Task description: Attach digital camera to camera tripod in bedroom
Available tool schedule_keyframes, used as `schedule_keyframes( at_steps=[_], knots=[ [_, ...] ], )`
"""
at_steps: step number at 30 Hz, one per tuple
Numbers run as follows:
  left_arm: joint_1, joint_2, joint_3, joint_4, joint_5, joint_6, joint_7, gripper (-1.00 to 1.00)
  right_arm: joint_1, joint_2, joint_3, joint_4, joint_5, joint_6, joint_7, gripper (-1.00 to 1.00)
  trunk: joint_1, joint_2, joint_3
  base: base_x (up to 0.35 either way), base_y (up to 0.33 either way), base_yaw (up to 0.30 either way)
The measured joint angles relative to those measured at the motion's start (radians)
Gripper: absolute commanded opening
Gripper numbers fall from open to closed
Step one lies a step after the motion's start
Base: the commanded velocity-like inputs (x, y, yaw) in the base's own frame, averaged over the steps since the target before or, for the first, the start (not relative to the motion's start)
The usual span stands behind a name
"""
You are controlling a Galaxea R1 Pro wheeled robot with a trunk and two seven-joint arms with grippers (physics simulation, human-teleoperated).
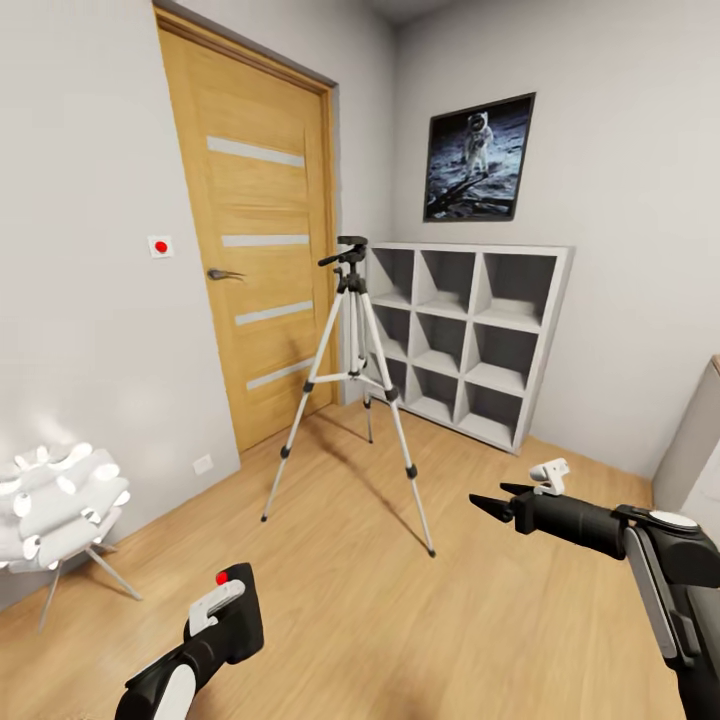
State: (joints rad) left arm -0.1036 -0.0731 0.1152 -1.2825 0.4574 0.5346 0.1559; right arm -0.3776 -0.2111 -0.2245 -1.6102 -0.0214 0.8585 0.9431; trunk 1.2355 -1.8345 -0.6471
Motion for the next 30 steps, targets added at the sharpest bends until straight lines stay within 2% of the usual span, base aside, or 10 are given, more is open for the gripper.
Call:
schedule_keyframes(
  at_steps=[22,30],
  knots=[
    [0.0,0.003,0.001,0.003,-0.001,0.0,0.001,-1.0,0.001,0.001,-0.002,0.0,0.0,-0.001,0.001,1.0,0.0,0.0,0.0,0.239,-0.236,0.282],
    [0.0,0.003,0.0,0.005,-0.002,0.0,0.001,-1.0,-0.001,-0.001,-0.011,-0.001,0.0,-0.007,0.0,1.0,0.0,0.0,0.0,0.177,-0.291,0.107]
  ],
)
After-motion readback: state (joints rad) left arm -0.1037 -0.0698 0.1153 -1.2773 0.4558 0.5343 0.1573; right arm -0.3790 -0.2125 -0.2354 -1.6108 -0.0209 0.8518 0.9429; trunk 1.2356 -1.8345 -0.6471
